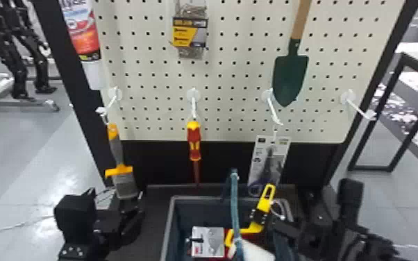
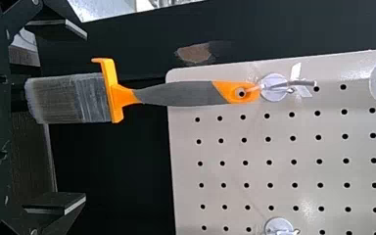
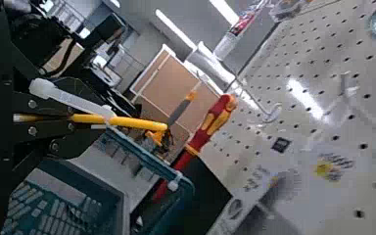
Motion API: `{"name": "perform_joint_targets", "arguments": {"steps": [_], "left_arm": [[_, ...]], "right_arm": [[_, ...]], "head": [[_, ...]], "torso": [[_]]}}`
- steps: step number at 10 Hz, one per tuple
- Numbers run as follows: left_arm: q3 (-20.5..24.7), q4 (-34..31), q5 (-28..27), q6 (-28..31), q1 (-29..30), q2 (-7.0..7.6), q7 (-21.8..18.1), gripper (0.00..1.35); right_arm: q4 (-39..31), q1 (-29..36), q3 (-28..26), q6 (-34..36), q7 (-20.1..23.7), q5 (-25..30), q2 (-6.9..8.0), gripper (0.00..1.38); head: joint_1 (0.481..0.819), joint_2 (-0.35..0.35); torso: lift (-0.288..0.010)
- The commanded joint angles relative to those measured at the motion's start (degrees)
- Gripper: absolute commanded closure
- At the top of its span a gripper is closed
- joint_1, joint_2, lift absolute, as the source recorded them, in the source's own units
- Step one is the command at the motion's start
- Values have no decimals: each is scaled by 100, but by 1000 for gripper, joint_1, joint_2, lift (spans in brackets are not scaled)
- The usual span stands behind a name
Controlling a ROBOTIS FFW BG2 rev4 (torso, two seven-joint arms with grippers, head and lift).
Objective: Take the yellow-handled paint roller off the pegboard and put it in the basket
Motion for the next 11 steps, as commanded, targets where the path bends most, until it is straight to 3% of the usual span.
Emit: {"name": "perform_joint_targets", "arguments": {"steps": [1, 3, 4, 6, 11], "left_arm": [[0, 11, 14, -16, -17, -15, 0, 142], [0, 11, 32, -16, 1, -15, 0, 142], [0, 11, 40, -24, 1, -15, 0, 142], [0, 11, 40, -24, 1, -15, 0, 144], [0, 19, 40, -24, -8, -15, 0, 148]], "right_arm": [[523, -280, 208, -125, 315, 398, -12, 1194], [629, -307, 155, -309, 341, 495, -56, 213], [629, -315, 120, -327, 341, 504, -65, 59], [629, -307, 120, -371, 341, 486, -74, 165], [638, -307, 120, -459, 341, 451, -65, 177]], "head": [[549, 0], [549, 0], [549, 0], [549, 0], [549, 0]], "torso": [[-100], [-100], [-100], [-100], [-100]]}}
